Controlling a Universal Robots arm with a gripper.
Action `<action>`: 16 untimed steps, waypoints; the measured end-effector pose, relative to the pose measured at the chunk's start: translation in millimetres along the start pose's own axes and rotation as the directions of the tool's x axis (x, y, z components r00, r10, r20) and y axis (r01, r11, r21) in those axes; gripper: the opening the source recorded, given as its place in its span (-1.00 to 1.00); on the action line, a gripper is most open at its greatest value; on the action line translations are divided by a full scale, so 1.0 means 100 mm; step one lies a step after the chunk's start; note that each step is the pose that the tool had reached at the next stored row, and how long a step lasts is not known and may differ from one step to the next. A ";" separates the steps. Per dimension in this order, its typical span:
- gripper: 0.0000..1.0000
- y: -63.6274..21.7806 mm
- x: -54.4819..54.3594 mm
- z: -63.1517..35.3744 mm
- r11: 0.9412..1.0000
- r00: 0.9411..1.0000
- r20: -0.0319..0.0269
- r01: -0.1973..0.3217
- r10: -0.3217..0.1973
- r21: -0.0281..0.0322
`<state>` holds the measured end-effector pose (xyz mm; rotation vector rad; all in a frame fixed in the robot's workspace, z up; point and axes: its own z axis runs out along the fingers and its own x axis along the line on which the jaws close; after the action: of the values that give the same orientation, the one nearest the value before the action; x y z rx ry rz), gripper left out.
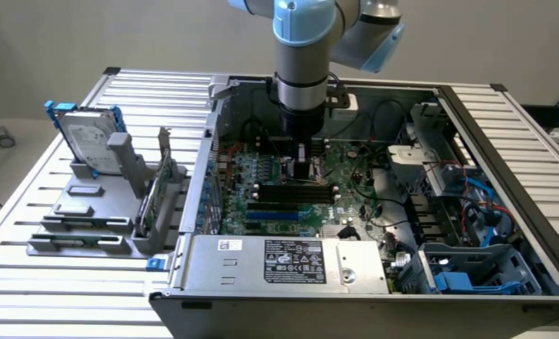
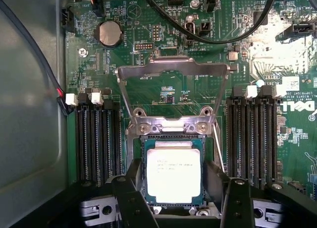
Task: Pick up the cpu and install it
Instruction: 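Place the cpu into insertion slot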
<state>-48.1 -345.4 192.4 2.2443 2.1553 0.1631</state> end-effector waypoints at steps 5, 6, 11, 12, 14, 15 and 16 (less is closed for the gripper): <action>0.25 0.001 0.00 -0.012 1.000 1.000 0.000 0.000 0.000 0.000; 0.25 0.002 0.00 -0.021 1.000 1.000 0.000 0.000 0.000 0.000; 0.25 0.007 0.00 -0.075 1.000 1.000 0.000 0.000 0.000 0.000; 0.25 0.009 0.01 -0.093 1.000 1.000 0.000 0.000 0.000 0.000; 0.25 0.012 0.01 -0.136 1.000 1.000 -0.001 0.000 0.000 0.000; 0.25 0.015 0.01 -0.160 1.000 1.000 -0.002 0.000 0.000 0.000; 0.25 0.017 0.01 -0.185 1.000 1.000 -0.003 0.000 0.000 0.000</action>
<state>-48.1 -345.3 211.0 2.2460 2.1567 0.1669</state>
